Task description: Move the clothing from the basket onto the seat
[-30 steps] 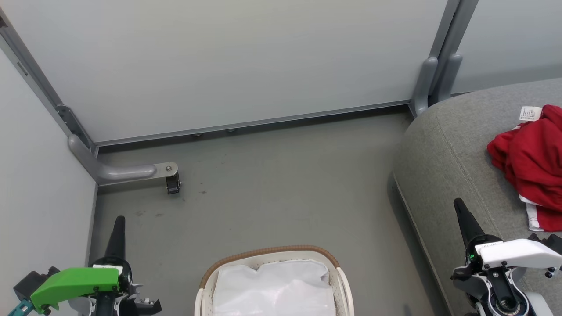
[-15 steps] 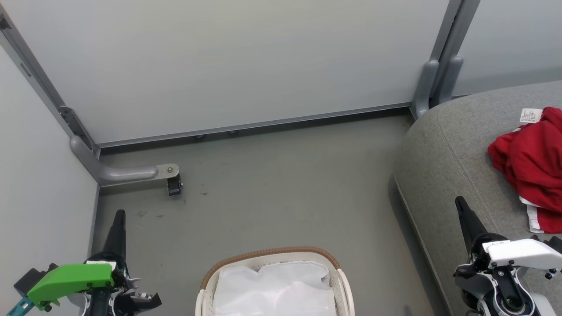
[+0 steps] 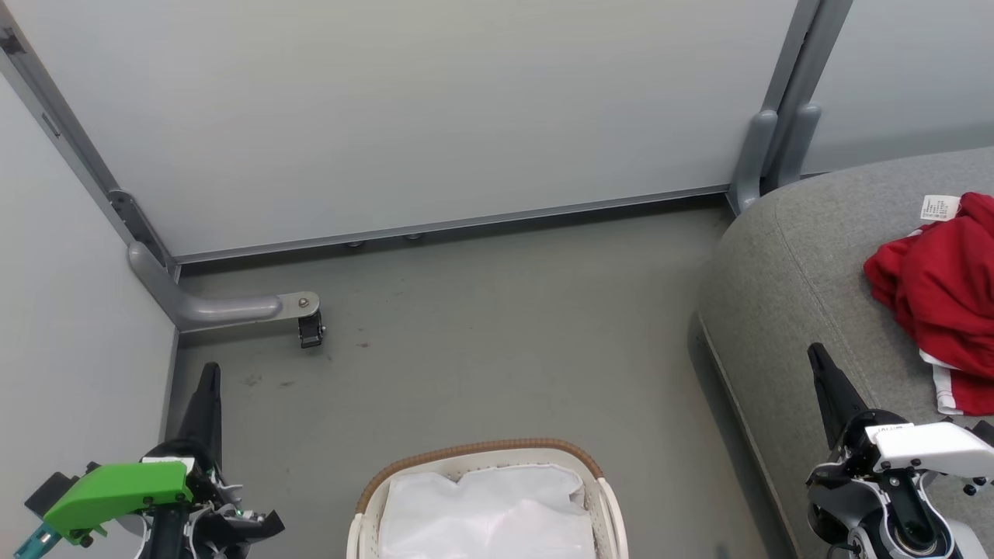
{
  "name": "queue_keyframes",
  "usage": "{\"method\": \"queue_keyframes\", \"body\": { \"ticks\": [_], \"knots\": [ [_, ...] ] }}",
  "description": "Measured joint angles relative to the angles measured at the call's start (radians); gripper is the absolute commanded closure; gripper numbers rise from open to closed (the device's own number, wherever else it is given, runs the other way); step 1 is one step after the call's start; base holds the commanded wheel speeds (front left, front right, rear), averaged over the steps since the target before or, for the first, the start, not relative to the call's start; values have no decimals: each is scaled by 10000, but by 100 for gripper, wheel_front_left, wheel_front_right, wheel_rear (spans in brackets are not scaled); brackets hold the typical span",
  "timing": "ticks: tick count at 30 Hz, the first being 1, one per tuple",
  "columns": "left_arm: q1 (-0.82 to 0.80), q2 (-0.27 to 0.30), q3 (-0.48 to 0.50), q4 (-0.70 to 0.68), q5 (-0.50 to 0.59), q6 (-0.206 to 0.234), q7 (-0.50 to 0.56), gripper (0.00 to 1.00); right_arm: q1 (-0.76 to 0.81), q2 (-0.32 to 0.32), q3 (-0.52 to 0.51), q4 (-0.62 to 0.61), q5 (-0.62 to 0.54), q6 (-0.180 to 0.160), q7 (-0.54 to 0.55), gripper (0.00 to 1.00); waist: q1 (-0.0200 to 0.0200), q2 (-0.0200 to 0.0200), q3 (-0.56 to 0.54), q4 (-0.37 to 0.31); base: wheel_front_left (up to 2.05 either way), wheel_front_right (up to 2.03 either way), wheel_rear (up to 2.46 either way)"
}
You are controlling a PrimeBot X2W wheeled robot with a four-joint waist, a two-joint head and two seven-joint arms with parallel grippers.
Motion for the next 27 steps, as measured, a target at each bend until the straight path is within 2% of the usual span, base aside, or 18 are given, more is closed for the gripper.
{"method": "queue_keyframes", "body": {
  "ticks": [27],
  "knots": [
    [-16,0,2,-8,0,-6,0,100,2,2,-2,-4,0,0,0,100,0,0,0,0,0,0,0]
  ]
}}
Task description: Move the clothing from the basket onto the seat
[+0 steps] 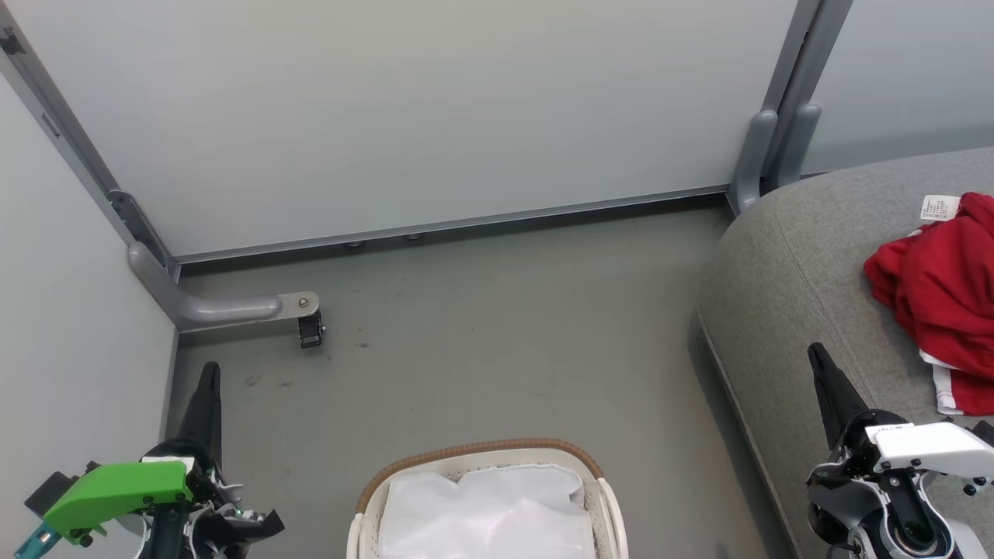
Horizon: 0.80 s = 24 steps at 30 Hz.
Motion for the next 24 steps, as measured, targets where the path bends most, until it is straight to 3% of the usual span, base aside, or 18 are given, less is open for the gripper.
{"method": "queue_keyframes", "body": {
  "ticks": [24],
  "knots": [
    [0,0,0,-2,0,0,0,100,0,0,0,0,0,0,0,100,0,0,0,0,0,0,0]
  ]
}}
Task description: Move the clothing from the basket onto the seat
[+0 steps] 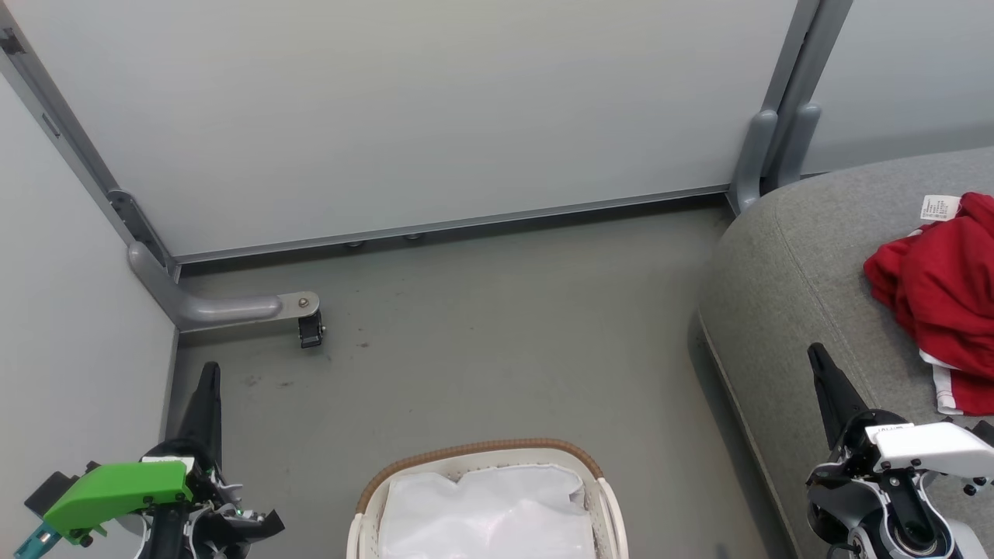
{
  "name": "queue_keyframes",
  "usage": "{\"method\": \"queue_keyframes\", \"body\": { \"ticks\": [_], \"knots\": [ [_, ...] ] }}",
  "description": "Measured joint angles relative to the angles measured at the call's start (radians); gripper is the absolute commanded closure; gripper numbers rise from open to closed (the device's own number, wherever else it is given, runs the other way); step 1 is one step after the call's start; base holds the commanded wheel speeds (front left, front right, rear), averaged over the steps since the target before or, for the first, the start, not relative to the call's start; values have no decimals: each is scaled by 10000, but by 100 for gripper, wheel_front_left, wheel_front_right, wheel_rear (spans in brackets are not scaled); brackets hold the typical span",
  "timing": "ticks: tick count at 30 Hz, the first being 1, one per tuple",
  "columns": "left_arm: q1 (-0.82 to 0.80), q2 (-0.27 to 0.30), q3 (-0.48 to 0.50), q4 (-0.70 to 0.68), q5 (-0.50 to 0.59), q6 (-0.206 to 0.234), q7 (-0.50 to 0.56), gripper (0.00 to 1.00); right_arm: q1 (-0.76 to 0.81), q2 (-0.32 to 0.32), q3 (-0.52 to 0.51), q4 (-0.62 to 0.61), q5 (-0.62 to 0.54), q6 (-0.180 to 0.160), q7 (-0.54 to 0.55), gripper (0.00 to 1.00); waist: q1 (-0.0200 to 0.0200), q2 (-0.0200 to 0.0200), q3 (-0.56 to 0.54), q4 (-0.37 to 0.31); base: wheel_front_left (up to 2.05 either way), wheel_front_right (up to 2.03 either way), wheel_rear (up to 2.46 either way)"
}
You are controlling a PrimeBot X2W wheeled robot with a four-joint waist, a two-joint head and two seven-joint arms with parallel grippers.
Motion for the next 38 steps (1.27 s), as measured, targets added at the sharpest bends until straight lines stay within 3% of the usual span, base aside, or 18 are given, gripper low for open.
{"method": "queue_keyframes", "body": {
  "ticks": [38],
  "knots": [
    [-1,0,0,-2,0,0,0,100,1,0,0,0,0,-2,0,100,0,0,0,0,0,0,0]
  ]
}}
